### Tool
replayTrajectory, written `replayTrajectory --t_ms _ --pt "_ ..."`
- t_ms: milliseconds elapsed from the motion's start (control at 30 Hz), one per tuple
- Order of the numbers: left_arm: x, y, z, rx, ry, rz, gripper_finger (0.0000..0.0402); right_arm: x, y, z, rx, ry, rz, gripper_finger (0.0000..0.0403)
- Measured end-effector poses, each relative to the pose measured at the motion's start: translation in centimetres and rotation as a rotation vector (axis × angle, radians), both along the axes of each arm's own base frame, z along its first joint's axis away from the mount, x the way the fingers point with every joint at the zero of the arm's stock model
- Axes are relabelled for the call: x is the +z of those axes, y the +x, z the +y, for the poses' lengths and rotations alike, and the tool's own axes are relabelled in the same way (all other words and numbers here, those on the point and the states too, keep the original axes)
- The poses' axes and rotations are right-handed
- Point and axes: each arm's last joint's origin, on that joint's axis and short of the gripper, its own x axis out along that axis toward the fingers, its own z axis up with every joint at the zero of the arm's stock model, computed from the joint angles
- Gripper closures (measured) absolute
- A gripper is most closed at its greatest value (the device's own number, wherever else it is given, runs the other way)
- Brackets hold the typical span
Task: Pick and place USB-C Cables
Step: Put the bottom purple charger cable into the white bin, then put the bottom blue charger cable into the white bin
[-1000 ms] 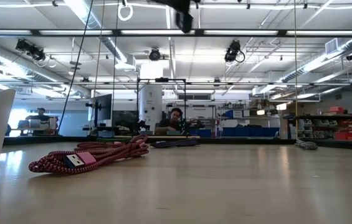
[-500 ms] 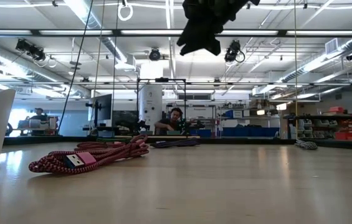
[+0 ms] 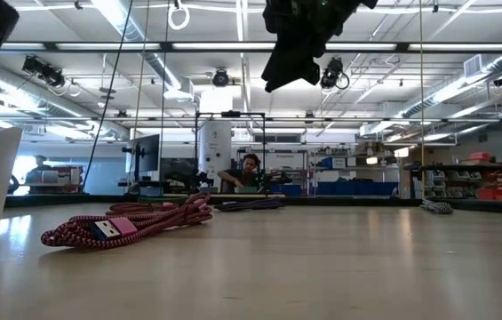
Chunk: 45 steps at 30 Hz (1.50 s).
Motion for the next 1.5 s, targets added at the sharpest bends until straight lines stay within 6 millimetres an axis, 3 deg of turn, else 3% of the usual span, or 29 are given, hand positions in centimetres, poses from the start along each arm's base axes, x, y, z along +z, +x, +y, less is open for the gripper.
replayTrajectory --t_ms 133,467,567,767,900,1033,1167,1267,1367,1500 --pt "-1.0 -0.1 0.0 0.020 -0.013 0.008 0.0387 -0.1 -0.1 0.1 0.003 0.000 0.009 0.0273" --pt "-1.4 -0.6 0.5 0.013 0.034 0.059 0.0376 -0.3 -0.6 0.1 0.001 0.008 0.067 0.0273" --pt "-1.5 -0.7 0.6 0.014 0.047 0.072 0.0345 0.2 -1.5 0.2 -0.006 0.014 0.094 0.0273" --pt "-1.1 -0.4 0.3 0.005 -0.029 0.058 0.0243 2.0 -4.4 1.2 -0.043 0.053 0.157 0.0273" --pt "0.3 -0.1 0.7 0.018 -0.109 0.019 0.0189 3.1 -6.2 3.9 0.018 0.068 0.187 0.0273" --pt "3.3 0.5 1.3 0.076 -0.099 -0.154 0.0170 2.4 -7.9 7.8 0.106 0.120 0.193 0.0273" --pt "6.8 1.3 2.1 0.140 0.047 -0.419 0.0178 -0.6 -10.1 11.7 0.106 0.231 0.284 0.0272" --pt "8.8 1.7 2.6 0.185 0.244 -0.600 0.0190 -3.4 -11.5 14.4 0.228 0.330 0.347 0.0272" --pt "10.0 1.8 3.1 0.241 0.402 -0.701 0.0203 -5.6 -12.3 17.2 0.421 0.429 0.326 0.0270" --pt "10.3 2.0 3.4 0.285 0.446 -0.726 0.0216 -7.7 -13.2 20.4 0.573 0.456 0.315 0.0249"
